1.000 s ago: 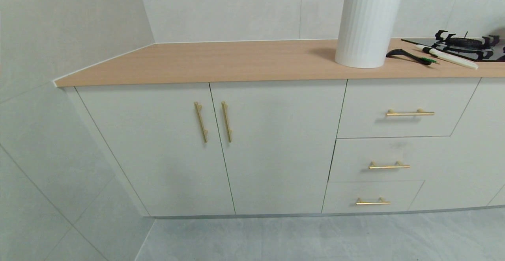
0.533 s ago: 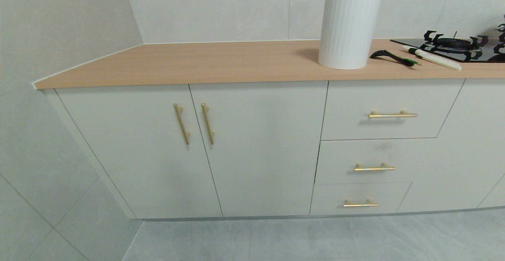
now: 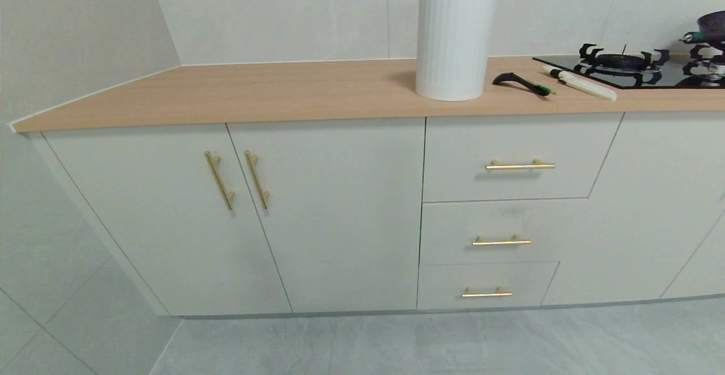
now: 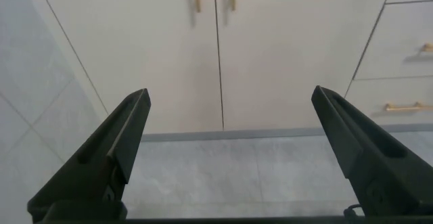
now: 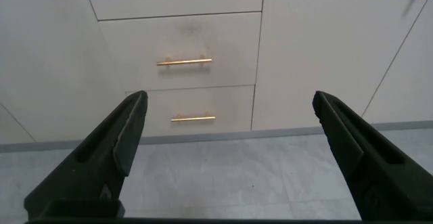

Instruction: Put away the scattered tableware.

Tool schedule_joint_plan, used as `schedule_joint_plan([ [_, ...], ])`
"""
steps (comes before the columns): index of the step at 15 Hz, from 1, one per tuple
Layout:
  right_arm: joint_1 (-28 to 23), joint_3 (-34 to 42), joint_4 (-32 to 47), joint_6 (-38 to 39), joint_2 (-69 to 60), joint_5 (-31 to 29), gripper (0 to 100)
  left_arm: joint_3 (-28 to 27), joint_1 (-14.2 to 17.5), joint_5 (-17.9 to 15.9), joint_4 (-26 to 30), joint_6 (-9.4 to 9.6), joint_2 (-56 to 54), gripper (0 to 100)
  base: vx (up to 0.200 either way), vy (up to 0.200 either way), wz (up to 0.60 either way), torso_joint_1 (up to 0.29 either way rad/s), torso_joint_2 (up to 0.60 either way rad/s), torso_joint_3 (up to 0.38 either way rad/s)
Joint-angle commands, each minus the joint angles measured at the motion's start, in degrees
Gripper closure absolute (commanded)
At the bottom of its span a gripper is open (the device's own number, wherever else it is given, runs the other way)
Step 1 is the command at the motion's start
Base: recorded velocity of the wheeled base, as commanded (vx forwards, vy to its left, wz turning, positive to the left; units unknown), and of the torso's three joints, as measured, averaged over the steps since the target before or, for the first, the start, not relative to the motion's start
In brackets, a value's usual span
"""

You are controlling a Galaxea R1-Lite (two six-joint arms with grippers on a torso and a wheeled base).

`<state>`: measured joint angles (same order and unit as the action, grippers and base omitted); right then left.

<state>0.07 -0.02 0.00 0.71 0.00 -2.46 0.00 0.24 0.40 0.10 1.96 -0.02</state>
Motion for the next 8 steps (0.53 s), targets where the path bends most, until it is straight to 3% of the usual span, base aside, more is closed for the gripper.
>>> schedule_joint_plan([
  [1,0.0,0.0,0.0,0.0,0.1,0.0,0,0.0,0.0,0.0,0.0,-0.03,0.0,0,0.0,0.0,0.0,0.0,0.0,0.0],
  [4,0.0,0.0,0.0,0.0,0.1,0.0,0,0.0,0.0,0.0,0.0,0.06,0.0,0,0.0,0.0,0.0,0.0,0.0,0.0],
  [8,0.0,0.0,0.0,0.1,0.1,0.0,0,0.0,0.0,0.0,0.0,0.06,0.0,0,0.2,0.0,0.0,0.001,0.0,0.005],
])
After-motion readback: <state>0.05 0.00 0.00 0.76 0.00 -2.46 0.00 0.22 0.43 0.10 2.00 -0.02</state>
